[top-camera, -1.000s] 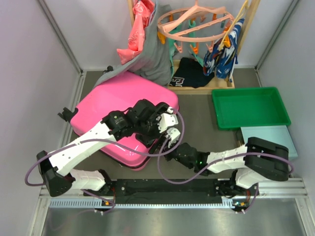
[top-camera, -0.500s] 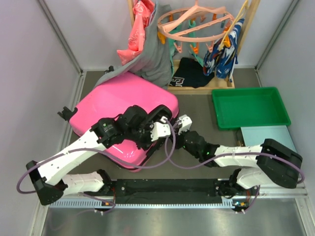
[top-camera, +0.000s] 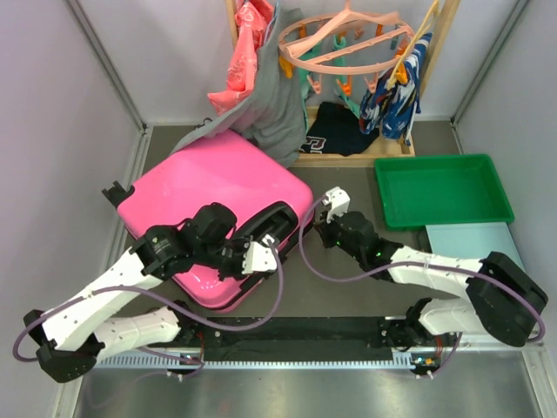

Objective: Open, take out, and arrange the luggage

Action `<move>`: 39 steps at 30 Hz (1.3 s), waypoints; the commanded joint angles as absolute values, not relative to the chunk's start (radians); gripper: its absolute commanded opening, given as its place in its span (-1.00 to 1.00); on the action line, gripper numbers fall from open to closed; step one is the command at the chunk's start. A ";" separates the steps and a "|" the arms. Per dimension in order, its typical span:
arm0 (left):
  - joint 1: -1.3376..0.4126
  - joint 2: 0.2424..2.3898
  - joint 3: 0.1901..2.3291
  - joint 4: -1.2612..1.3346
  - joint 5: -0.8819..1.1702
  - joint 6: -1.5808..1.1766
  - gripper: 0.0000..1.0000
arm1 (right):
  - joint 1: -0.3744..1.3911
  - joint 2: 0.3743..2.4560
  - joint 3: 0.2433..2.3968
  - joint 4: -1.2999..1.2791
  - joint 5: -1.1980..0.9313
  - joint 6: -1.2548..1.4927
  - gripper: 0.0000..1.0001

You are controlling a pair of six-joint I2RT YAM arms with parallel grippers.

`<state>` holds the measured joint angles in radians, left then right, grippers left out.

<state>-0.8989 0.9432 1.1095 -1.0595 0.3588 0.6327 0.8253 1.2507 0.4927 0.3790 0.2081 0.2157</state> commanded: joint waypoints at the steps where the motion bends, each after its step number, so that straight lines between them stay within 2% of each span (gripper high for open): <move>1: -0.891 0.894 1.049 -1.402 0.296 0.733 -1.00 | 0.779 1.284 0.603 0.406 0.253 0.063 -1.00; 12: -0.891 0.815 1.035 -1.442 0.321 0.838 -1.00 | 0.658 1.394 0.727 0.420 0.150 -0.078 -1.00; 18: -0.893 0.792 1.026 -1.451 0.324 0.857 -1.00 | 0.632 1.529 0.889 0.387 0.045 -0.175 -1.00; 27: -0.891 0.755 1.026 -1.468 0.337 0.854 -1.00 | 0.592 1.657 1.071 0.410 -0.288 -0.233 -1.00; 33: -0.893 0.761 1.035 -1.387 0.286 0.757 -0.96 | 0.681 1.608 0.938 0.491 -0.264 -0.236 -1.00; 34: -0.891 0.764 1.042 -1.334 0.266 0.721 -0.72 | 0.693 1.599 0.919 0.494 -0.258 -0.220 -1.00; 35: -0.891 0.768 1.048 -1.307 0.243 0.689 0.04 | 0.707 1.586 0.899 0.502 -0.250 -0.209 -1.00; 38: -0.891 0.816 1.110 -1.264 0.225 0.603 0.58 | 0.762 1.523 0.807 0.537 -0.181 -0.166 -1.00; 39: -0.891 0.831 1.147 -1.255 0.229 0.563 0.62 | 0.773 1.510 0.770 0.538 -0.145 -0.150 -1.00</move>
